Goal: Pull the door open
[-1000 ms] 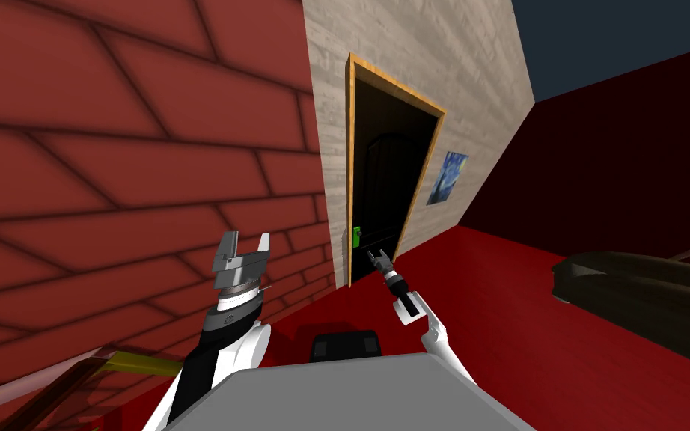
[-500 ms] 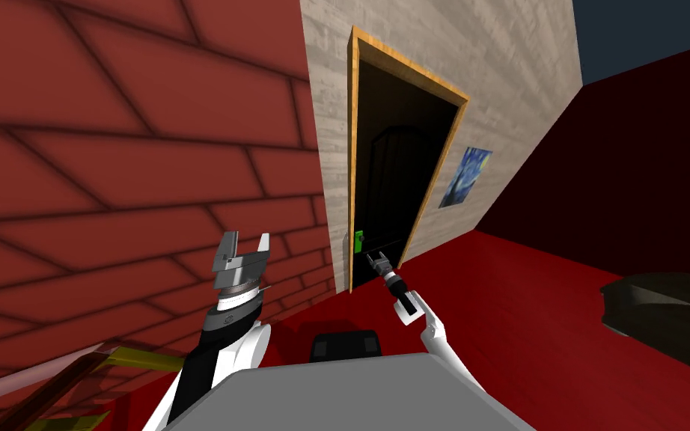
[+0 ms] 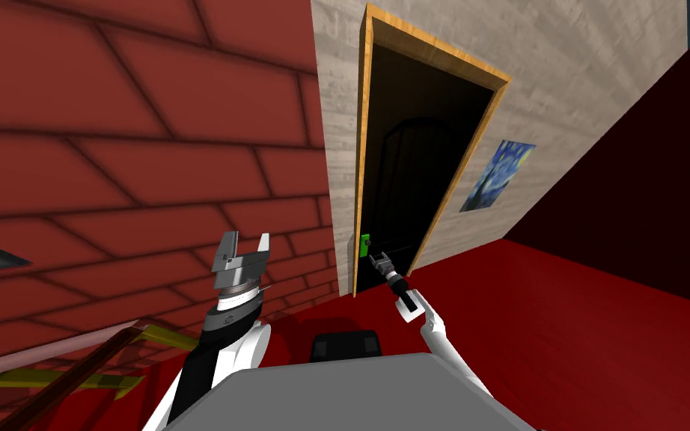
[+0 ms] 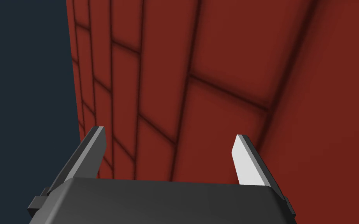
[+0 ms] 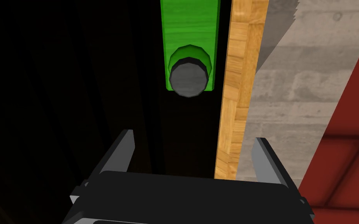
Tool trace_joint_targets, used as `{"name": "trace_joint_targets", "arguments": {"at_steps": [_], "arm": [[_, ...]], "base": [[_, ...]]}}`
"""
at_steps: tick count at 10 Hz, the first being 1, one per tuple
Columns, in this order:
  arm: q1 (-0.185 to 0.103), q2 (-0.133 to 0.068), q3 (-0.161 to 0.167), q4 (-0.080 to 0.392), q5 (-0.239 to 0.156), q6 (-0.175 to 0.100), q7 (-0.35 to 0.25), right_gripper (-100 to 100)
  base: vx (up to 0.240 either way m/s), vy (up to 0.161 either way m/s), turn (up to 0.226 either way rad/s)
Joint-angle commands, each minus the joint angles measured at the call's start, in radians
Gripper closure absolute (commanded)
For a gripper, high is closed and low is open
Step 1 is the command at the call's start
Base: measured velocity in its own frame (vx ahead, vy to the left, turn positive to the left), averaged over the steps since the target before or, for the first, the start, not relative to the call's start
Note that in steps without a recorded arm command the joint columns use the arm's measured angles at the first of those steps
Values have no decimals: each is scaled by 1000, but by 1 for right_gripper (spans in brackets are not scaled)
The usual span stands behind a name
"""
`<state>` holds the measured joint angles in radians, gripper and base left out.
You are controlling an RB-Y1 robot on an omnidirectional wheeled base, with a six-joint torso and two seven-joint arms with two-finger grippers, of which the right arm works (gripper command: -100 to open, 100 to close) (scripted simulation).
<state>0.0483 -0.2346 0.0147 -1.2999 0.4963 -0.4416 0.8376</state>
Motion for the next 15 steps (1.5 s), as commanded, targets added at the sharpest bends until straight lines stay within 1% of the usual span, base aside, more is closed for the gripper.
{"name": "trace_joint_targets", "arguments": {"at_steps": [1,7,8,9,11,12,13,15], "arm": [[-35,10,-45,43,-16,8,28,-100],[-115,26,-166,167,-60,3,95,-100],[-134,30,-195,198,-71,2,112,-100],[-134,30,-195,198,-71,2,112,-100],[-148,32,-216,219,-79,1,123,-100],[-143,31,-209,211,-76,3,118,-100],[-143,31,-209,211,-76,3,118,100],[-143,31,-209,211,-76,3,118,100]], "base": [[65,15,333],[61,0,200],[66,-16,310],[49,-21,112],[24,-17,88],[11,-9,29],[-1,1,-27],[0,0,0]]}}
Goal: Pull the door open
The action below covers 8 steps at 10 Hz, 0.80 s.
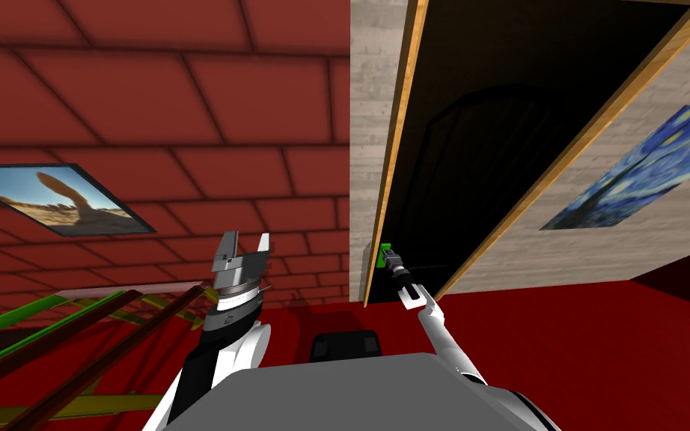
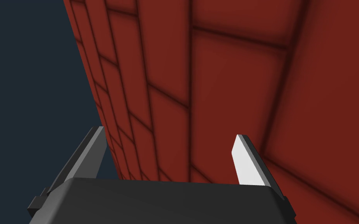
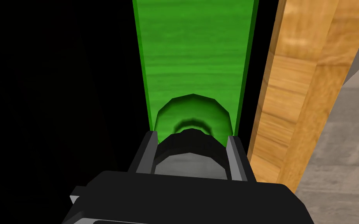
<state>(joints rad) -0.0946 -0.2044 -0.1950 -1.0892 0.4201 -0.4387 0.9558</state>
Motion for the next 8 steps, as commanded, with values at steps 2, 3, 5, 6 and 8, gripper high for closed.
{"name": "trace_joint_targets", "arguments": {"at_steps": [2,3,5,6,8], "arm": [[0,1,1,0,0,0,0,100],[0,1,1,0,0,0,0,100],[-5,-1,4,6,-16,-1,-51,100],[-7,-2,5,8,-24,-1,-73,100],[-11,-3,9,14,-41,-1,-123,100]], "base": [[0,0,0],[0,0,0],[-22,-13,34],[-30,-14,31],[-35,-12,35]]}}
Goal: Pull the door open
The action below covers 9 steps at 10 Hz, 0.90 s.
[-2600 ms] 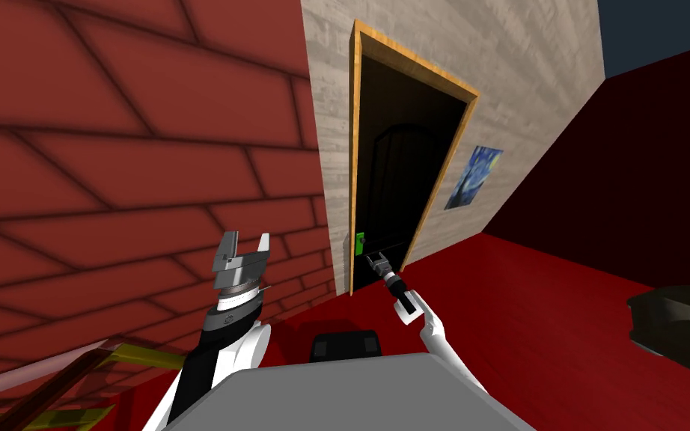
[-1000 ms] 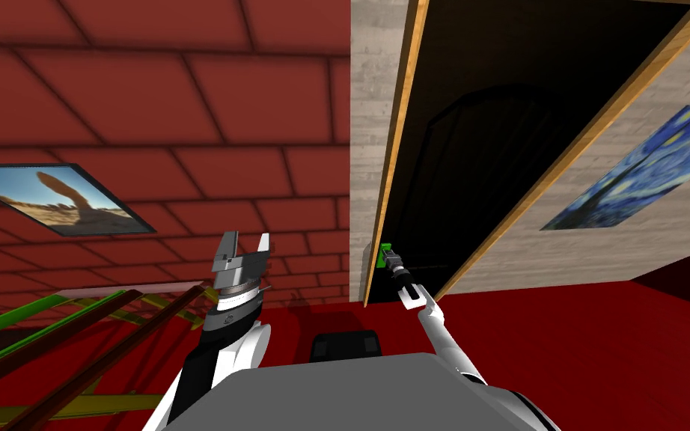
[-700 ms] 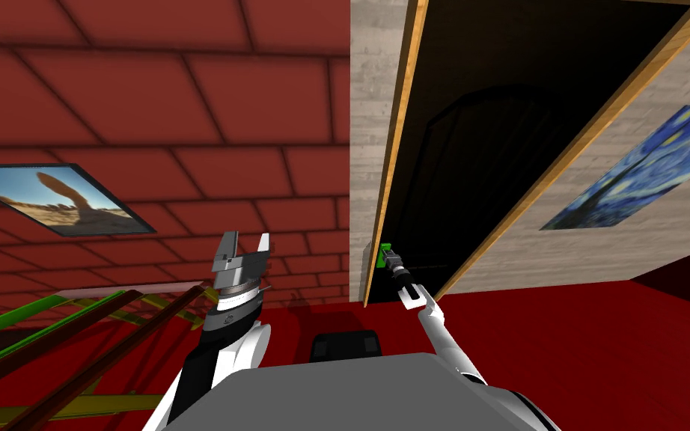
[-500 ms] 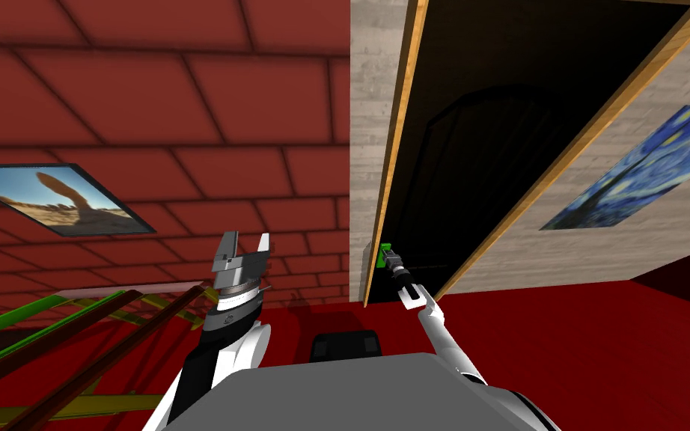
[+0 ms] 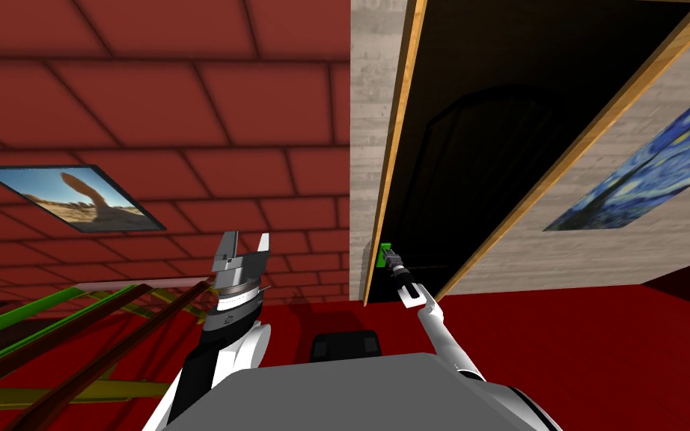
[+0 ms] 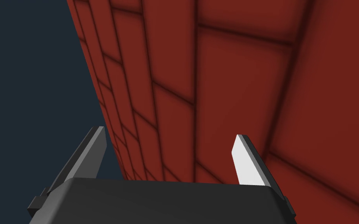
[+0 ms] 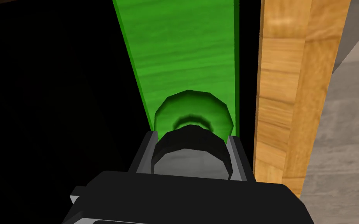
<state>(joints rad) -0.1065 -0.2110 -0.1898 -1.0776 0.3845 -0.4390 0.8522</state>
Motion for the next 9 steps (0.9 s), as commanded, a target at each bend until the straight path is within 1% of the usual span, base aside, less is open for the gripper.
{"name": "trace_joint_targets", "arguments": {"at_steps": [1,3,4,6,7,9], "arm": [[-2,3,6,6,-14,-1,-45,100],[-8,1,12,14,-37,-2,-102,100],[-8,1,12,14,-37,-2,-108,100],[-15,-1,17,23,-62,-3,-168,100],[-15,-1,17,23,-62,-3,-176,100],[-23,-3,24,33,-91,-4,-238,100]], "base": [[-35,-15,35],[-44,-22,51],[-33,-18,16],[-36,-14,35],[-31,-19,26],[-38,-22,45]]}}
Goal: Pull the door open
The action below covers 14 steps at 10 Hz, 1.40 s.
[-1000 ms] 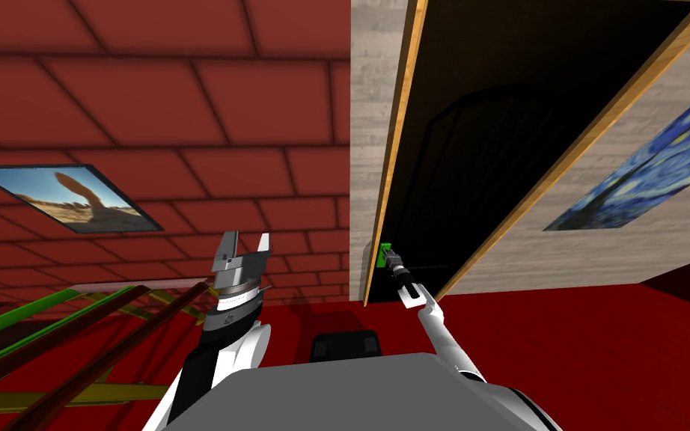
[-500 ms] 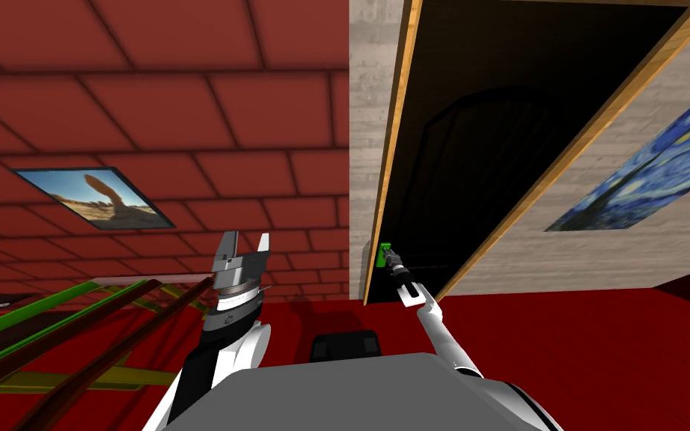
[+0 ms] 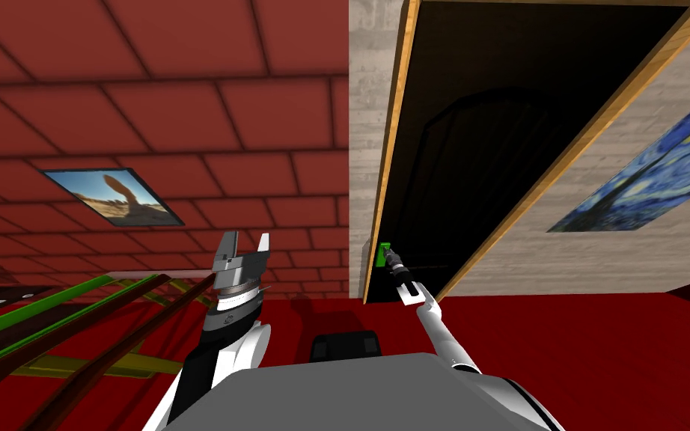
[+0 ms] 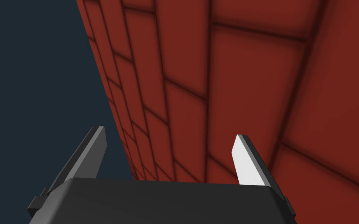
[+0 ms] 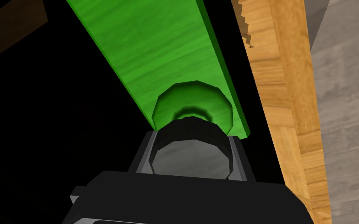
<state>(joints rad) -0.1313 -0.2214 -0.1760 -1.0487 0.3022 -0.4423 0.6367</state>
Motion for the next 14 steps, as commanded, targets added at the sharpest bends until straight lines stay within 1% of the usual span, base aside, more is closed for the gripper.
{"name": "trace_joint_targets", "arguments": {"at_steps": [1,2,3,4,5,6,7,8,9,10,11,12,13,14], "arm": [[1,7,10,4,-8,-1,-35,100],[-3,6,14,10,-24,-1,-69,100],[-3,6,14,10,-24,-1,-73,100],[-7,5,18,15,-39,-2,-112,100],[-12,4,21,21,-56,-2,-138,100],[-12,4,21,21,-56,-2,-151,100],[-17,2,25,28,-74,-3,-185,100],[-17,2,25,28,-74,-3,-192,100],[-22,1,30,34,-92,-4,-231,100],[-22,1,30,34,-92,-4,-233,100],[-27,-1,34,40,-110,-4,-273,100],[-32,-2,38,47,-128,-5,-298,100],[-32,-2,38,47,-128,-5,-314,100],[-38,-4,43,54,-148,-6,-350,100]], "base": [[-39,-26,33],[-33,-22,33],[-29,-16,29],[-36,-23,37],[-49,-29,54],[-42,-23,38],[-49,-24,51],[-35,-18,21],[-36,-20,39],[-32,-18,34],[-43,-21,37],[-59,-36,63],[-45,-28,46],[-50,-26,68]]}}
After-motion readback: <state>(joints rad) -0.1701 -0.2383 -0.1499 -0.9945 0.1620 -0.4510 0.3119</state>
